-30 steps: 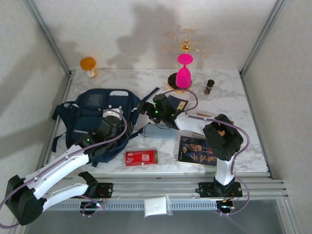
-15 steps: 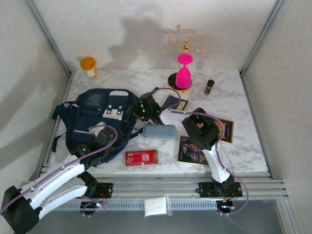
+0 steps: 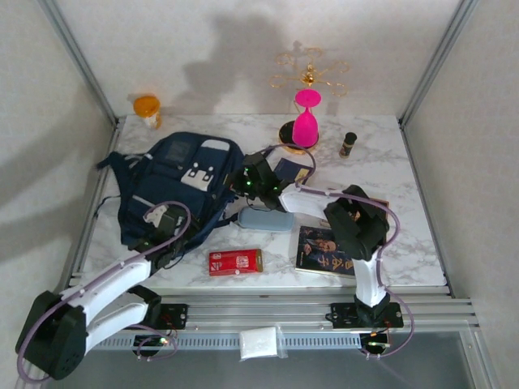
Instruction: Pack the student bag
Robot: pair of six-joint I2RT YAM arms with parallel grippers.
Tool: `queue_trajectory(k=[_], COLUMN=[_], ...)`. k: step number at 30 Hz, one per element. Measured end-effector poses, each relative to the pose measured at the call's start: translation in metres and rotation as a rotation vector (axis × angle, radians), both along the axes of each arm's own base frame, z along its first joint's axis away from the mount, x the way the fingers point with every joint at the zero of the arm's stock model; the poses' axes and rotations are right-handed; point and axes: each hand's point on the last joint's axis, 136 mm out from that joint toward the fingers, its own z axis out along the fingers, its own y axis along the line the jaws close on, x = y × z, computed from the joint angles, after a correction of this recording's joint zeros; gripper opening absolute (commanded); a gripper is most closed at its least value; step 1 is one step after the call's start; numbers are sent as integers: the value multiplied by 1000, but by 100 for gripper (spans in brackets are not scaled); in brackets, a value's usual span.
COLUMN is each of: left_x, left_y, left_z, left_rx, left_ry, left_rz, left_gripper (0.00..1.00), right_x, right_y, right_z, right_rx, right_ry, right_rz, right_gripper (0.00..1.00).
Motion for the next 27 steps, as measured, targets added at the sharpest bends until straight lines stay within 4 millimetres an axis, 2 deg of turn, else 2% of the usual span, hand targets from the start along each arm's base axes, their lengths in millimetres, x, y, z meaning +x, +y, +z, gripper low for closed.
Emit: queue_trajectory(k=[3,7,10,13,15,18,22,27], left_x=[25,56,78,88,83,61,20,-28], left_y=[-3,-2,-3,-6,-8,-18,-56,-107], left_z=[9,28,55,87,104,123,134,125], left_rx=[35,87,118,131,128,119,80,4], left_ry=[-24,-70,-122,-183,-202,-216,-214,-197], left_rz=[-32,-71,-93,-118,-133,-171,-295,-467], left_gripper=[60,60,63,68,68,69,65,62], right_x=[-8,-16,-19,-20,-20,-19,-18,-17], right_y=[-22,-42,-44,-44,-44,-44,-42,-40], right_z=[12,14,12,11,11,12,17,21], right_rx=[3,18,23,33,45,62,91,109], right_ry=[-8,12,36,57,70,88,105,117], right_rz=[-61,-143,-180,-211,-235,-257,-274,-284], right_gripper=[0,0,0,0,0,0,0,0])
